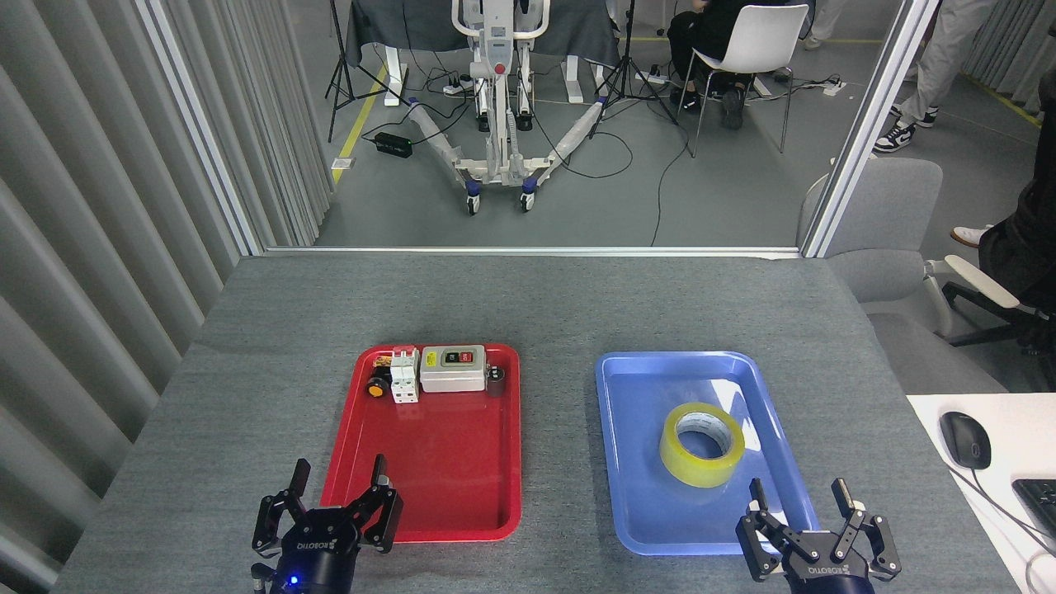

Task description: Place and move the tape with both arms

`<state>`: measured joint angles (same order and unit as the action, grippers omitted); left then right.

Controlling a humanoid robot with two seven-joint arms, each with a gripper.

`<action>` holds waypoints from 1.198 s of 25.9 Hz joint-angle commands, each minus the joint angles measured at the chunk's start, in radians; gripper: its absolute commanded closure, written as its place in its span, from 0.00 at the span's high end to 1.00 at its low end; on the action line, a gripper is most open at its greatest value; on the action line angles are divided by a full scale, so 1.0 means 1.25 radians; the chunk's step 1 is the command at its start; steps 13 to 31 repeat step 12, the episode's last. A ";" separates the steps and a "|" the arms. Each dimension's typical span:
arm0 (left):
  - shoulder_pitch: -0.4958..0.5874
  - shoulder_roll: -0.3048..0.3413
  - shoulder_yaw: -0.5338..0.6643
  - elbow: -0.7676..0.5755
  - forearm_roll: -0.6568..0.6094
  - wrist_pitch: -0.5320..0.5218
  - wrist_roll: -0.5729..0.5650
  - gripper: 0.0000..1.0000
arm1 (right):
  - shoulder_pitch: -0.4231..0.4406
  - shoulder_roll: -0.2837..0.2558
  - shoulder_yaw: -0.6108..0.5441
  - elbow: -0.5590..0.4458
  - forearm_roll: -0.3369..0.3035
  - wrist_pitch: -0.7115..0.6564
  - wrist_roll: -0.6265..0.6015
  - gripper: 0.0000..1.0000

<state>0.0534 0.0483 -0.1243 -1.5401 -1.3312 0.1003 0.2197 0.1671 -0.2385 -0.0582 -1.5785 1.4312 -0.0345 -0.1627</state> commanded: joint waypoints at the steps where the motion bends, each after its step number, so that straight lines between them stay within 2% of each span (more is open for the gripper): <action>1: -0.001 0.001 0.000 0.000 0.003 -0.005 0.005 1.00 | 0.000 0.003 0.000 0.000 0.000 -0.002 0.000 1.00; 31: -0.002 0.001 0.000 0.001 0.003 -0.005 0.007 1.00 | 0.000 0.003 0.000 0.000 0.000 -0.001 0.000 1.00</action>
